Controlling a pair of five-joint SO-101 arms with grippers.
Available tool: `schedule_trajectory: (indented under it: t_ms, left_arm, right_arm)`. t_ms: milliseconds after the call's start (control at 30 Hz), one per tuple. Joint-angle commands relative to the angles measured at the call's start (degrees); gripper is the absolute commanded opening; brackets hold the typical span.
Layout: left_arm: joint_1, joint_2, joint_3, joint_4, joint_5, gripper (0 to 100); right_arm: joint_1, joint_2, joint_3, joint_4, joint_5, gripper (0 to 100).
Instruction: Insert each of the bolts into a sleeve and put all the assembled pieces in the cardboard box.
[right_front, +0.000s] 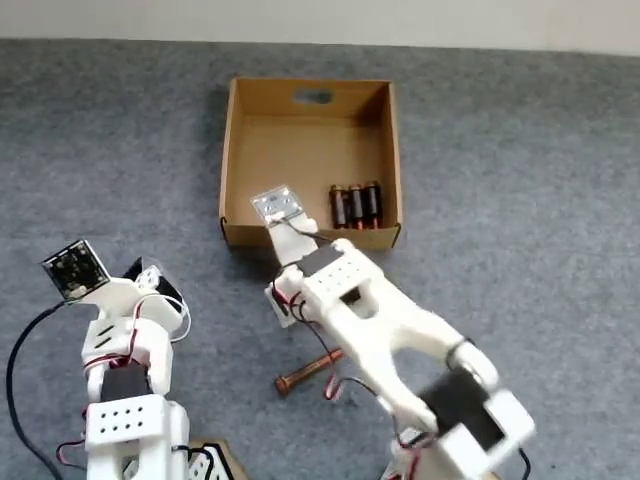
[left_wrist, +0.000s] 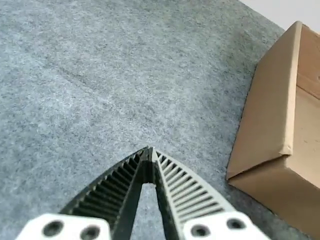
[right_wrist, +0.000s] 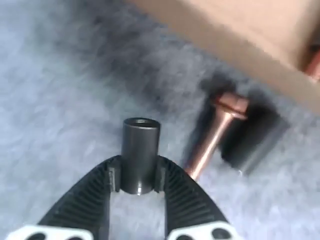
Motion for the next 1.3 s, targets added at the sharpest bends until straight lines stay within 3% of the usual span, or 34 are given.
schedule_trajectory:
  t_ms: [0, 100, 300, 533, 733, 933, 1267]
  left_arm:
    - [1.19, -0.66, -0.48, -1.05, 0.35, 2]
    - [1.1, -0.66, -0.4, -1.05, 0.35, 2]
    - [1.19, -0.66, -0.4, -1.05, 0.35, 2]
    - [1.19, -0.66, -0.4, -1.05, 0.35, 2]
    - [1.27, -0.66, -0.4, -1.05, 0.35, 2]
    - [1.27, -0.66, -0.4, -1.05, 0.35, 2]
    - [1.19, -0.66, -0.4, -1.05, 0.35, 2]
  right_arm:
    - [4.97, -11.65, -0.84, 4.88, 4.92, 0.5]
    - [13.05, -16.57, -0.66, 9.36, 8.79, 0.5]
    - [27.74, -17.01, 1.27, 18.51, 9.49, 0.5]
    - [35.47, -11.91, 12.97, 11.21, 21.98, 0.5]
    - [35.38, -9.98, 14.81, 12.7, 26.2, 2.4]
    - [29.58, -9.98, 14.2, 15.6, 26.29, 20.5]
    - [28.09, -9.36, 14.73, 7.6, 26.29, 20.9]
